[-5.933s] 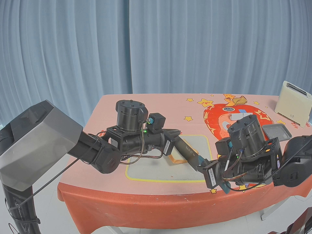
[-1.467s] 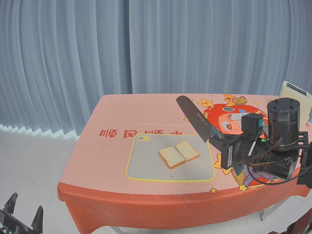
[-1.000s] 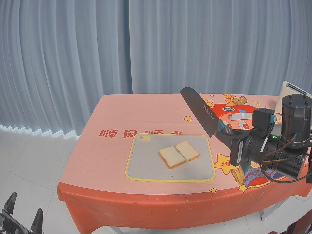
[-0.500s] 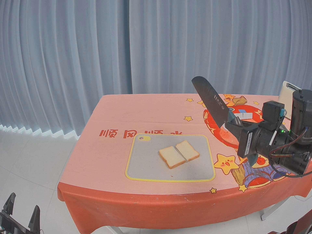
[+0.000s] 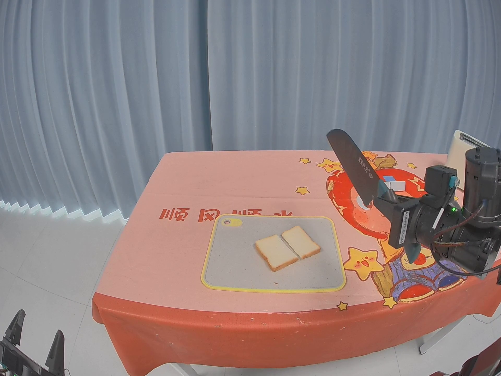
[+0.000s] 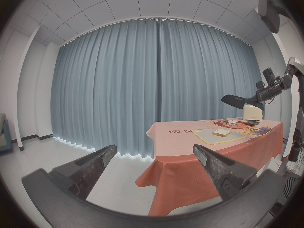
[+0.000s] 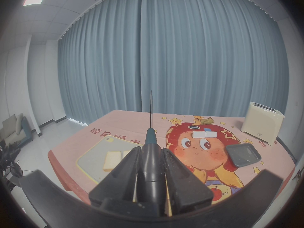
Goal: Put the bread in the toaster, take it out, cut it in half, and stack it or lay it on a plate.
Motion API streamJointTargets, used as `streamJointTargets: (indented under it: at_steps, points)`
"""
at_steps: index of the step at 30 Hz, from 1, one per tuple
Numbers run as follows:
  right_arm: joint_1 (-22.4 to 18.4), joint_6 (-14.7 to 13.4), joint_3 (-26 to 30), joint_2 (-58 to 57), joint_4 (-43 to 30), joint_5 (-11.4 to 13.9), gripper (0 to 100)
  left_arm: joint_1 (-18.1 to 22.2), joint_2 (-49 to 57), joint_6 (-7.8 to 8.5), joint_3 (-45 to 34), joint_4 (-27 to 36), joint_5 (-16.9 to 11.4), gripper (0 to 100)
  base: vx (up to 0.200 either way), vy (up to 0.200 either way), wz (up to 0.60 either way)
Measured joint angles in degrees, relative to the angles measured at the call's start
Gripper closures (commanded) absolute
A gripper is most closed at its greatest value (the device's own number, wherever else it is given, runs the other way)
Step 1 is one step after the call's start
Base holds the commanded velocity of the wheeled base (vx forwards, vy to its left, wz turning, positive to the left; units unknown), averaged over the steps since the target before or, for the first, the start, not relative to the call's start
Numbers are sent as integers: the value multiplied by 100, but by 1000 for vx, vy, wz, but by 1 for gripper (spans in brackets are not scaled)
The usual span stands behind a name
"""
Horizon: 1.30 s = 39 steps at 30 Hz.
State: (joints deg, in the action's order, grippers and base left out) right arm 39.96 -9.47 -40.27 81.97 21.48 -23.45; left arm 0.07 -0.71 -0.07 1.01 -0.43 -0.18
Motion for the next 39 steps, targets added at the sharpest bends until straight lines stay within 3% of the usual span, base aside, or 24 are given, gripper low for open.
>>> streamJointTargets:
  at_steps: [9, 24, 39]
  points:
    - [-573, -5, -11, -90, -2, 143, 100, 0, -2, 0, 0, 0, 0, 0, 0, 0, 0]
    - [-1814, 189, 107, -311, -20, 1279, 100, 0, -6, 0, 0, 0, 0, 0, 0, 0, 0]
    - [-3062, 223, -77, -91, -49, 2176, 100, 0, -11, 0, 0, 0, 2, 0, 0, 0, 0]
